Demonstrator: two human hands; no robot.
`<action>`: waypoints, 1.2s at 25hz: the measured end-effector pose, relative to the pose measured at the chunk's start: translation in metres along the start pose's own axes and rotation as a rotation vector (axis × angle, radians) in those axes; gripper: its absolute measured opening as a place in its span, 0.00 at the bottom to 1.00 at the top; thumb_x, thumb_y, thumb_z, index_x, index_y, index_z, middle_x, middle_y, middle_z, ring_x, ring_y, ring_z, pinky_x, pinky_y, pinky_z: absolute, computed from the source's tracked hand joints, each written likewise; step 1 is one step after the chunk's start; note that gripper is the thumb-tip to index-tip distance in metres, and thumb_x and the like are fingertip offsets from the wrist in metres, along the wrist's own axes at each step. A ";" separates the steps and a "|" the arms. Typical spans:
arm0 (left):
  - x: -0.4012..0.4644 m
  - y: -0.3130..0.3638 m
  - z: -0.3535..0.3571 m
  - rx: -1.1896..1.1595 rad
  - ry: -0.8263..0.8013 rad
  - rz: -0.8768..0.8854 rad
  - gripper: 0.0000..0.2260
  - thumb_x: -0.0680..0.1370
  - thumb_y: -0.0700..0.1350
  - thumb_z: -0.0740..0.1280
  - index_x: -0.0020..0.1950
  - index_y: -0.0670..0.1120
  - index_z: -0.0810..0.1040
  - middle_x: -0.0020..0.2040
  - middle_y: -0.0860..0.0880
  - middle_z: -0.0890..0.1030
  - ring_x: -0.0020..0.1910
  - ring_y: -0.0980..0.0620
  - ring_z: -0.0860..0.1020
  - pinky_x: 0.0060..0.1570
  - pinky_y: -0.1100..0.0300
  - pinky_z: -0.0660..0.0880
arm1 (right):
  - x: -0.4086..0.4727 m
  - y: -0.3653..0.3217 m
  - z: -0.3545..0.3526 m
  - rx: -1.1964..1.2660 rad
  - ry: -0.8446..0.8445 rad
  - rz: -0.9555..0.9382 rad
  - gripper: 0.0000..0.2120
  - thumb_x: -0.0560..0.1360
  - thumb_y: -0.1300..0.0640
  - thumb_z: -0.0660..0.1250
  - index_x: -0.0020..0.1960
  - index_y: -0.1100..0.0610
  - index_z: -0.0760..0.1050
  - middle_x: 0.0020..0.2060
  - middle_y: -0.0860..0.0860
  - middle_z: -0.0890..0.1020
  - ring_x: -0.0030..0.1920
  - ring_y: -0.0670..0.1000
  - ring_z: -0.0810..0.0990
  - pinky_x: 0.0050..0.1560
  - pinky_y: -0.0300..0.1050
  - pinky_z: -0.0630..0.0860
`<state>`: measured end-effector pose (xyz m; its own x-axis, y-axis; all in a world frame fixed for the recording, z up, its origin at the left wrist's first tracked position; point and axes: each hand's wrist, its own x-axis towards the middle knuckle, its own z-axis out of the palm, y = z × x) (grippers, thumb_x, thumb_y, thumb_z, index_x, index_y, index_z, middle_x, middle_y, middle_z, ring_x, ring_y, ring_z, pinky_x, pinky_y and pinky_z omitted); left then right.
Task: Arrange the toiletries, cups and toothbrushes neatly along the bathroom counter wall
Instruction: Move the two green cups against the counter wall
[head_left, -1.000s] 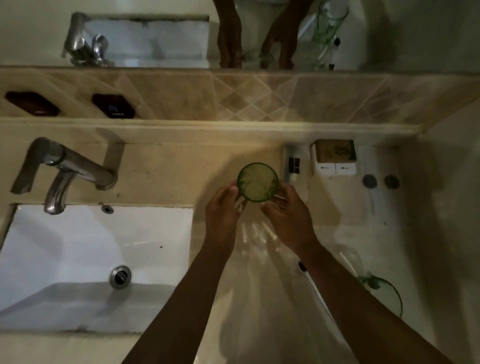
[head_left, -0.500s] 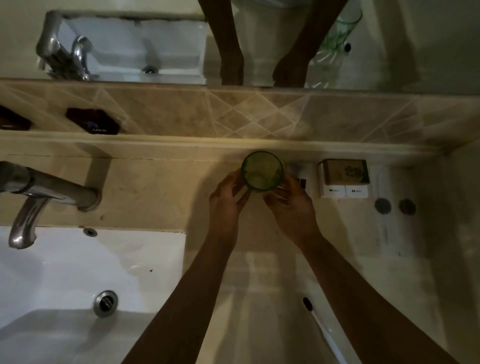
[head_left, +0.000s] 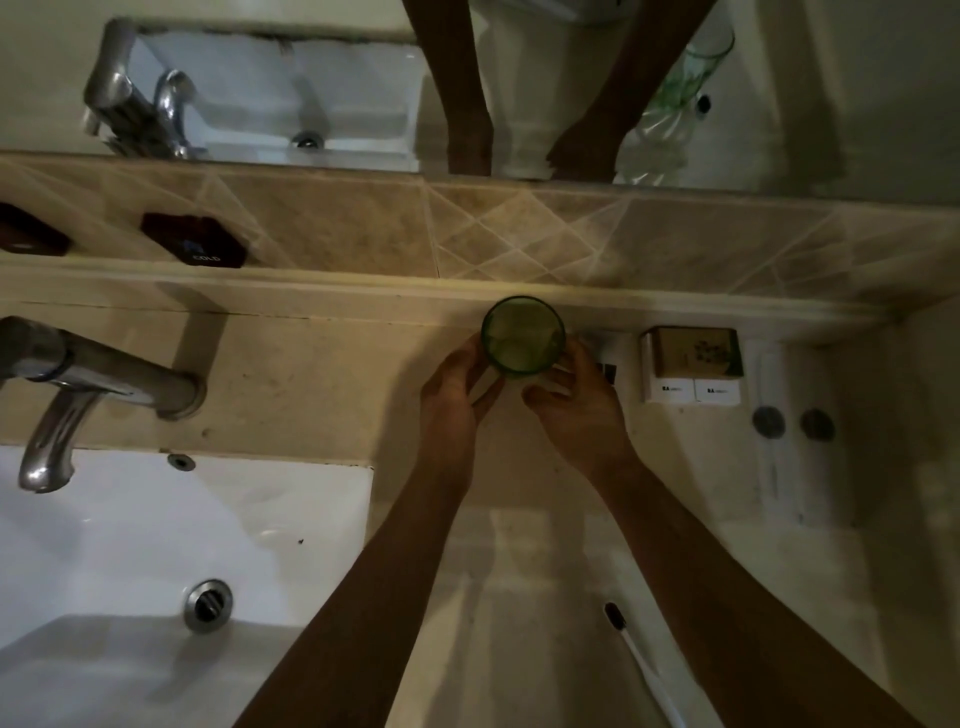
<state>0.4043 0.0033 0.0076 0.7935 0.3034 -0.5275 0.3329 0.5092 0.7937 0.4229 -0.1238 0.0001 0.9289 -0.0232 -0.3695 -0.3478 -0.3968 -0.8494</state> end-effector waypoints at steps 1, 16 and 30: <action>0.000 0.000 0.000 -0.006 0.004 -0.002 0.13 0.83 0.45 0.59 0.62 0.46 0.81 0.60 0.47 0.84 0.62 0.50 0.80 0.63 0.48 0.77 | 0.000 0.000 0.000 -0.006 -0.001 0.000 0.33 0.73 0.63 0.71 0.74 0.48 0.64 0.63 0.47 0.78 0.62 0.45 0.77 0.43 0.17 0.67; -0.064 -0.025 -0.028 0.174 0.025 -0.143 0.15 0.83 0.47 0.59 0.61 0.40 0.78 0.54 0.37 0.84 0.54 0.40 0.83 0.51 0.45 0.81 | -0.090 0.003 -0.037 0.000 0.041 0.031 0.28 0.74 0.62 0.71 0.71 0.51 0.69 0.65 0.46 0.77 0.60 0.43 0.78 0.48 0.30 0.75; -0.222 -0.138 0.016 0.542 -0.423 -0.216 0.08 0.78 0.41 0.67 0.56 0.46 0.81 0.57 0.42 0.82 0.54 0.45 0.82 0.50 0.47 0.83 | -0.267 0.156 -0.187 0.013 0.411 0.253 0.16 0.74 0.64 0.60 0.59 0.51 0.75 0.51 0.50 0.81 0.53 0.56 0.81 0.53 0.50 0.76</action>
<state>0.1908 -0.1476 0.0197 0.7744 -0.1529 -0.6139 0.6233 0.0178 0.7818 0.1441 -0.3511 0.0365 0.7872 -0.4790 -0.3884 -0.5687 -0.3203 -0.7577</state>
